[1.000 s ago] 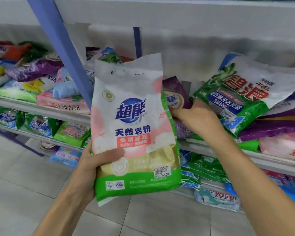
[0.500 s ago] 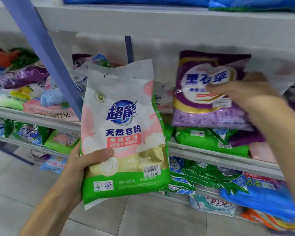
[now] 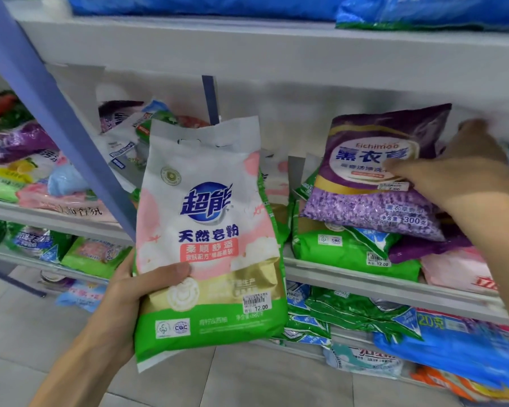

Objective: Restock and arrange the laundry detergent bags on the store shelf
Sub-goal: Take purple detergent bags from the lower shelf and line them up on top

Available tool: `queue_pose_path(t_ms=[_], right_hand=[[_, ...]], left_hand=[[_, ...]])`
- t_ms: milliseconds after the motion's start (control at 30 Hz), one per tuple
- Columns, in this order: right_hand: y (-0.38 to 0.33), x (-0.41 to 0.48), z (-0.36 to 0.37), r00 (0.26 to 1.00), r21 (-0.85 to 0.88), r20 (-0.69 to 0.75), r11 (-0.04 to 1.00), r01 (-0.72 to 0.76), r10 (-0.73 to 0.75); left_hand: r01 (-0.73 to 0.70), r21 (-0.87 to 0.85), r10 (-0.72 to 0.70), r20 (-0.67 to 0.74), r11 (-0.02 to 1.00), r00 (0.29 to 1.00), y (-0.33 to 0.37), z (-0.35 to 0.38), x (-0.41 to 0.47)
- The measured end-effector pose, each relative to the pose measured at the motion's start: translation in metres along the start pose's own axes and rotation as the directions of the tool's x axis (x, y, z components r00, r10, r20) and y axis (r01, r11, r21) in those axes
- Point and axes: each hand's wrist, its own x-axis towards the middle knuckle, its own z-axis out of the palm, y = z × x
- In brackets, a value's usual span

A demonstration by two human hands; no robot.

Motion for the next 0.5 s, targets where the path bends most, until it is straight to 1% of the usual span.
queue_pose_path(t_ms=[33,67,100,133,167,200,233,267,300,333,367,400,500], right_hand=[[0.0,-0.002,0.004,0.995,-0.111,-0.073,0.992,0.057,-0.065],[-0.003,-0.009,0.006,0.976,-0.204,-0.129,0.968,0.147,-0.176],[-0.009,-0.022,0.006,0.927,-0.27,-0.184,0.923,0.273,-0.328],[-0.016,-0.038,0.006,0.855,-0.273,-0.198,0.865,0.422,-0.48],[-0.025,-0.056,0.008,0.795,-0.247,-0.135,0.797,0.552,-0.592],[-0.033,-0.071,0.01,0.732,-0.209,-0.03,0.721,0.661,-0.68],[-0.039,-0.081,0.017,0.674,-0.195,0.083,0.651,0.734,-0.734],[-0.04,-0.082,0.028,0.626,-0.198,0.203,0.595,0.779,-0.753],[-0.039,-0.081,0.038,0.623,-0.217,0.347,0.586,0.781,-0.701],[-0.036,-0.077,0.045,0.635,-0.256,0.475,0.594,0.762,-0.609],[-0.031,-0.07,0.051,0.641,-0.295,0.556,0.595,0.747,-0.529],[-0.025,-0.064,0.055,0.641,-0.319,0.582,0.584,0.746,-0.5],[-0.015,-0.057,0.05,0.629,-0.316,0.541,0.559,0.767,-0.558]], left_hand=[[-0.002,-0.004,0.002,-0.011,1.0,1.0,0.001,0.001,0.001],[0.002,-0.005,-0.002,-0.014,1.0,1.0,0.001,0.002,0.001],[0.01,0.002,-0.01,-0.02,1.0,1.0,0.002,0.003,0.002],[0.012,0.009,-0.012,-0.016,1.0,1.0,0.001,0.003,0.004],[0.011,0.01,-0.011,-0.015,1.0,1.0,0.001,0.004,0.005],[0.006,0.001,-0.006,-0.013,1.0,1.0,0.002,0.005,0.006],[0.005,-0.005,-0.005,-0.02,1.0,1.0,0.002,0.006,0.007],[0.007,-0.004,-0.007,-0.024,1.0,1.0,0.001,0.007,0.008],[0.01,-0.001,-0.01,-0.024,1.0,1.0,0.001,0.008,0.008],[0.012,-0.002,-0.012,-0.026,1.0,1.0,0.001,0.008,0.009],[0.013,-0.004,-0.013,-0.028,1.0,1.0,0.001,0.008,0.009],[0.017,-0.01,-0.017,-0.026,1.0,1.0,0.002,0.007,0.008],[0.035,-0.016,-0.035,-0.021,0.999,0.999,0.003,0.004,0.01]])
